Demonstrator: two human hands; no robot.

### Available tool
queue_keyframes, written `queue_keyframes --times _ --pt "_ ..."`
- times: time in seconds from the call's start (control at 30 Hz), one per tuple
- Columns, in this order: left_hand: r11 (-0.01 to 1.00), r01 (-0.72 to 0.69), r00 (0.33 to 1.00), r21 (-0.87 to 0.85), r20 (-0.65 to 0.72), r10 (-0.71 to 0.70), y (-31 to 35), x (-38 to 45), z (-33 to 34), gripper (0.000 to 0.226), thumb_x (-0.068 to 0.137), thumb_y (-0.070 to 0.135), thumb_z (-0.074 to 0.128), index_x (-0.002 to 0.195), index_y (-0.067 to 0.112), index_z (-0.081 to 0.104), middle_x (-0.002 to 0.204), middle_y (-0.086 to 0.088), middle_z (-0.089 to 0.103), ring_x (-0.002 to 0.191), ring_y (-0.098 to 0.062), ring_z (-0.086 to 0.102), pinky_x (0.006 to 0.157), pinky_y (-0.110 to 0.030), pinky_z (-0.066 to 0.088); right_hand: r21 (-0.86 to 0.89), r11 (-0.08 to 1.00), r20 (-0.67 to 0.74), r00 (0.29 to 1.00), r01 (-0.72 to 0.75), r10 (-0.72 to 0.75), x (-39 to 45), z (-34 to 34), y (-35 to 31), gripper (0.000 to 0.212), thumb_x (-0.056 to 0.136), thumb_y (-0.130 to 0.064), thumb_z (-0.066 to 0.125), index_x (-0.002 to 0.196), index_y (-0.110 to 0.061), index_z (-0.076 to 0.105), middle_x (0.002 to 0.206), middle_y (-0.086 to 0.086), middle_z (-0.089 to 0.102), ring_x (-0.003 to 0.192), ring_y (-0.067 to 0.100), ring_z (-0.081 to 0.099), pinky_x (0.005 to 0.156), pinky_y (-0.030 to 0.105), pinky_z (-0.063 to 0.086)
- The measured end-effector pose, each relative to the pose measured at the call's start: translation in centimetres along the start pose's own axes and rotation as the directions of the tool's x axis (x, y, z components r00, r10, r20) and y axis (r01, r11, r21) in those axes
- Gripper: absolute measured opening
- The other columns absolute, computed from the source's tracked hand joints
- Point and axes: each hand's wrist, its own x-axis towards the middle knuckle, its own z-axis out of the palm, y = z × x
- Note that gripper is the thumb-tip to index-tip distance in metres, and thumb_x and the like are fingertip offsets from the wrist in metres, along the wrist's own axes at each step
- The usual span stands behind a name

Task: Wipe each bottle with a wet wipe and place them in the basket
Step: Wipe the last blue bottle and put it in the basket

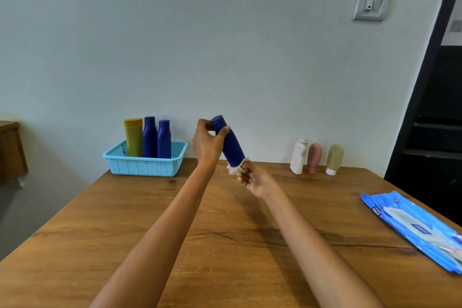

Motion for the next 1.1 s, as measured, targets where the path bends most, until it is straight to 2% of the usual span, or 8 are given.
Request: queue_keyframes --times 0.1,0.2,0.37,0.5,0.6,0.77,0.87,1.1 --pt "0.999 -0.032 0.999 0.038 -0.005 0.032 -0.2 -0.2 0.2 0.038 0.083 0.023 0.07 0.111 0.008 0.05 0.109 -0.002 0.06 0.094 -0.014 0.054 0.073 -0.025 0.043 -0.063 0.998 -0.047 0.999 -0.005 0.002 0.1 0.0 0.2 0.02 0.094 -0.025 0.055 0.089 -0.006 0.059 0.076 0.008 0.059 0.056 0.01 0.046 0.054 0.02 0.041" --pt "0.999 -0.02 1.0 0.048 0.012 0.02 -0.7 -0.3 0.4 0.039 0.082 0.023 0.07 0.112 0.008 0.05 0.11 -0.004 0.061 0.092 -0.012 0.053 0.073 -0.023 0.041 -0.191 0.964 -0.124 0.969 0.188 -0.213 0.2 0.5 -0.2 0.022 0.094 -0.03 0.055 0.088 -0.01 0.062 0.077 0.005 0.061 0.057 0.009 0.046 0.055 0.021 0.039" --pt "0.997 -0.049 0.994 0.066 0.1 0.042 -0.8 0.0 0.8 0.037 0.079 0.029 0.073 0.107 0.012 0.057 0.105 0.0 0.065 0.092 -0.013 0.059 0.082 -0.033 0.052 -0.398 0.737 -0.055 0.788 0.546 -0.613 -0.6 1.8 -1.5 0.017 0.096 -0.022 0.052 0.105 -0.018 0.067 0.095 -0.003 0.067 0.086 0.014 0.061 0.075 0.026 0.049" --pt "0.999 -0.023 0.986 0.024 0.166 0.018 -0.9 0.3 0.7 0.03 0.077 0.033 0.074 0.098 0.02 0.057 0.097 0.005 0.064 0.093 -0.02 0.064 0.08 -0.046 0.056 -0.491 0.525 0.05 0.624 0.696 -0.78 -0.7 2.4 -1.8 0.027 0.096 -0.022 0.053 0.121 -0.022 0.063 0.099 -0.012 0.058 0.094 0.008 0.057 0.072 0.012 0.044" --pt "1.0 -0.015 0.994 -0.011 0.109 0.016 -0.7 0.7 0.4 0.029 0.076 0.032 0.075 0.097 0.021 0.057 0.096 0.005 0.065 0.092 -0.019 0.065 0.08 -0.046 0.056 -0.603 0.356 0.113 0.519 0.714 -0.847 0.1 1.8 -0.7 0.029 0.094 -0.02 0.056 0.122 -0.024 0.063 0.095 -0.01 0.059 0.093 0.01 0.056 0.073 0.021 0.048" --pt "0.998 0.041 0.997 -0.036 0.073 -0.038 -0.8 1.2 -0.2 0.032 0.076 0.029 0.076 0.099 0.02 0.055 0.099 0.002 0.065 0.093 -0.021 0.065 0.079 -0.046 0.056 -0.794 0.352 0.108 0.684 0.496 -0.721 1.3 0.3 0.5 0.018 0.092 -0.014 0.049 0.092 -0.011 0.068 0.083 0.002 0.064 0.073 0.017 0.056 0.053 0.023 0.038" --pt "0.999 0.038 0.996 -0.01 0.082 -0.037 -0.9 1.1 -0.1 0.034 0.077 0.029 0.076 0.101 0.018 0.055 0.099 0.002 0.064 0.093 -0.021 0.064 0.079 -0.046 0.056 -0.779 0.458 0.064 0.781 0.428 -0.621 1.1 0.1 0.3 0.02 0.094 -0.017 0.048 0.09 -0.011 0.066 0.081 0.002 0.065 0.074 0.018 0.057 0.057 0.025 0.039" --pt "0.997 0.018 0.977 0.072 0.209 -0.033 -1.5 0.2 0.7 0.036 0.078 0.028 0.074 0.103 0.012 0.055 0.101 -0.004 0.064 0.092 -0.025 0.064 0.079 -0.048 0.056 -0.616 0.496 0.087 0.678 0.613 -0.73 -0.6 2.2 -1.5 0.026 0.094 -0.016 0.052 0.115 -0.018 0.066 0.089 -0.008 0.056 0.088 0.014 0.057 0.072 0.024 0.043"
